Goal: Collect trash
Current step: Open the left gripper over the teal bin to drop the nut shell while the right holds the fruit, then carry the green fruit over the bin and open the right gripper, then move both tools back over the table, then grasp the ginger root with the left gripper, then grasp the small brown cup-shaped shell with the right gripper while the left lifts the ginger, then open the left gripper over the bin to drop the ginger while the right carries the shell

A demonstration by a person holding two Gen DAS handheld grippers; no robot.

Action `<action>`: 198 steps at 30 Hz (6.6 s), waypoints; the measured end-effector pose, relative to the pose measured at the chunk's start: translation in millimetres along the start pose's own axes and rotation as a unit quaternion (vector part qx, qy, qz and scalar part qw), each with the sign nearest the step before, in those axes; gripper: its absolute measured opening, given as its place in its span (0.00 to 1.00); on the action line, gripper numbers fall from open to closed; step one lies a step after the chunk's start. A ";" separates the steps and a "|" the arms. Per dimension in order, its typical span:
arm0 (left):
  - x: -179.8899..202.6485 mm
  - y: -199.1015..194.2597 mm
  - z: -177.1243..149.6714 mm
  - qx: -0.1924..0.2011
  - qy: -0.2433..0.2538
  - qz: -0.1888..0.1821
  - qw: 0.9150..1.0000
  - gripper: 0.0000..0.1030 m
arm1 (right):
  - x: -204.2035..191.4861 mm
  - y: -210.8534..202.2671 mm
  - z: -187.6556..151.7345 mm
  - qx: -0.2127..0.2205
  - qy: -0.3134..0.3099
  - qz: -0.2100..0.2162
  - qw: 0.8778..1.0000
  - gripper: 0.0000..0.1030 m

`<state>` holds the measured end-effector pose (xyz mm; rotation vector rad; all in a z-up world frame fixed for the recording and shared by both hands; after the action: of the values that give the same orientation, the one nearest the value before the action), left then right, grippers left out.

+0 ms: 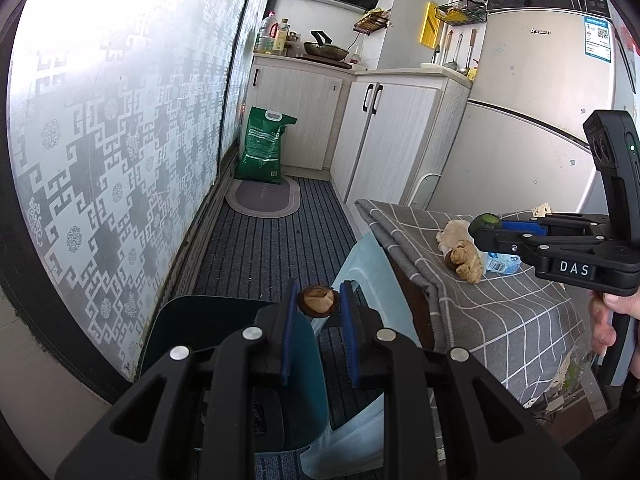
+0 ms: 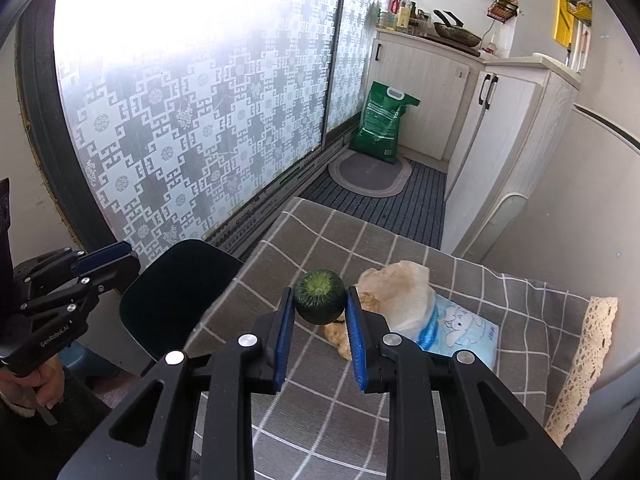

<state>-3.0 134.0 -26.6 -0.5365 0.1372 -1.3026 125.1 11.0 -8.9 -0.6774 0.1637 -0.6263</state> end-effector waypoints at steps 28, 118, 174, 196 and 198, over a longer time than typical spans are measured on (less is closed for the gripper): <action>-89.2 50.2 -70.5 -0.129 -0.040 0.060 0.989 0.22 | -120.6 60.3 14.9 -0.047 -0.056 0.104 0.992 0.24; 155.3 82.0 7.9 -0.038 0.149 -0.077 0.985 0.56 | 124.0 -34.9 -58.6 0.019 0.112 0.003 0.993 0.78; 22.1 25.3 21.0 0.005 -0.030 -0.065 0.997 0.41 | 26.0 42.5 -16.2 -0.023 0.010 0.040 0.999 0.28; -55.1 32.1 -13.0 -0.058 -0.036 0.015 0.998 0.42 | 23.2 45.3 2.2 -0.029 0.074 0.048 0.996 0.19; -59.2 34.6 -18.1 -0.068 -0.033 0.021 0.997 0.42 | 11.5 39.8 11.1 -0.019 0.066 0.056 0.996 0.19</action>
<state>3.9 189.9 -69.7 -0.6899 0.1824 -1.2385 157.5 34.1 -24.8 -0.6593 0.3351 -0.5605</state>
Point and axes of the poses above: each gripper's, at about its wrist camera, not at the fingertips, and y roughly the way its jaws point, x to its right, z to its top, the point moved 5 cm from there along y, roughly the way its jaws point, and after that the axes turned 4 degrees about x, right-handed, at the moved point
